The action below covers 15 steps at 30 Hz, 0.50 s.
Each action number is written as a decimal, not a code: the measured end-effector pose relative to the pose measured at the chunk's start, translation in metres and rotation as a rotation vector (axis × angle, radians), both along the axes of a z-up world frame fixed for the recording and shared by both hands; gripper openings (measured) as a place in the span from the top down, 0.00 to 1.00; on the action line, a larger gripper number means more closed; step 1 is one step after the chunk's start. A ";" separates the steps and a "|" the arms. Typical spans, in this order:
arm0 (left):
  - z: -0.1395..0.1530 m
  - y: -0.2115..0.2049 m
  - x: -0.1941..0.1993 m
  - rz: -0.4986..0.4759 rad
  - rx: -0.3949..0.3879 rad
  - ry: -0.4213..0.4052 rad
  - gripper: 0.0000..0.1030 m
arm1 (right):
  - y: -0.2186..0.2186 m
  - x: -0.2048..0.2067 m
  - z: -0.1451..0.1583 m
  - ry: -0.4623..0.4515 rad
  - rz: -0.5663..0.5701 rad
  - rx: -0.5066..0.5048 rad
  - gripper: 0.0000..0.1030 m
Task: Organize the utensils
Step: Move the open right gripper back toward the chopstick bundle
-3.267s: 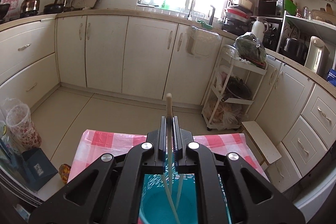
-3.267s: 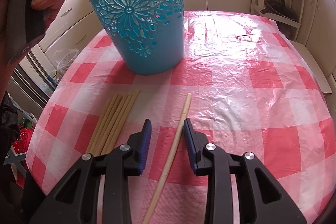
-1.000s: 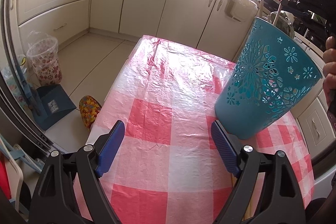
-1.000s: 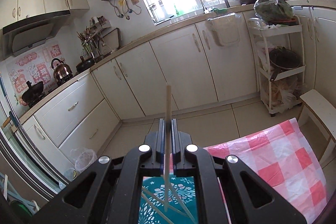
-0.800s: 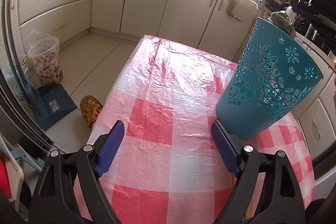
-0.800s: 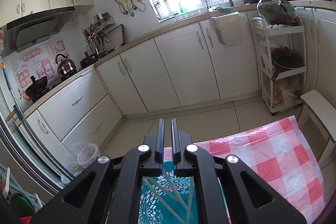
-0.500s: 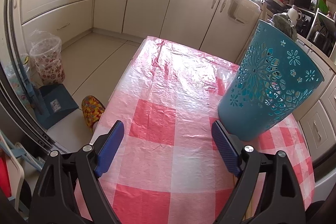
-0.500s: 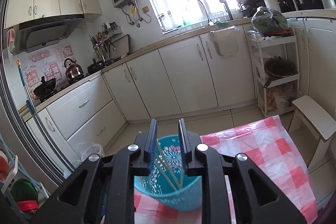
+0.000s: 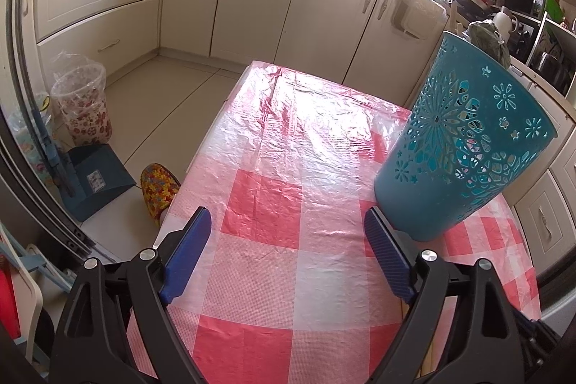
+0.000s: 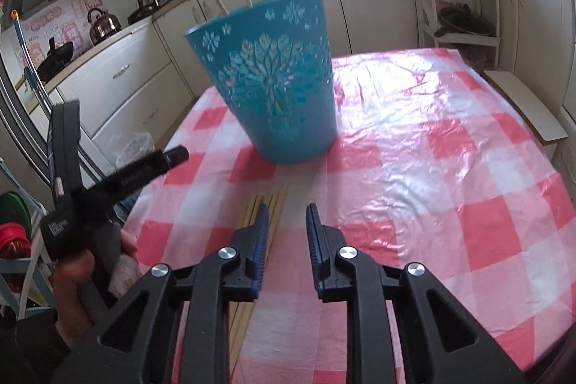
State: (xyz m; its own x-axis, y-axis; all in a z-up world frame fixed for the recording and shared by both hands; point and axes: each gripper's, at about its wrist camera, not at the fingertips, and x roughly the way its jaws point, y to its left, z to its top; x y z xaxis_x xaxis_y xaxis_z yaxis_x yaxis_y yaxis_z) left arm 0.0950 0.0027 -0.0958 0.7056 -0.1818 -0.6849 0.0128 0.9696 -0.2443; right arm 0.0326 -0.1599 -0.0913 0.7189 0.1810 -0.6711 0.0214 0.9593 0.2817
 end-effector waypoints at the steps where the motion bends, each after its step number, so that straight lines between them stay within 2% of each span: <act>1: 0.000 0.000 0.000 0.000 0.001 0.000 0.19 | 0.003 0.001 -0.003 0.007 0.009 -0.007 0.79; 9: 0.000 -0.002 0.000 -0.004 0.003 0.002 0.19 | 0.014 0.000 -0.019 0.064 0.033 -0.035 0.79; 15: 0.000 -0.002 0.000 -0.004 0.003 0.002 0.18 | 0.024 0.005 -0.020 0.076 0.044 -0.053 0.79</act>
State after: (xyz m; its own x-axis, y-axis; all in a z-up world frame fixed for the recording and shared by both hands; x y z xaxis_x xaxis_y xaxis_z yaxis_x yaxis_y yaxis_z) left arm 0.0948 0.0008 -0.0961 0.7035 -0.1823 -0.6870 0.0158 0.9703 -0.2413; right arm 0.0376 -0.1360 -0.1109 0.6580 0.1744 -0.7325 -0.0018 0.9732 0.2301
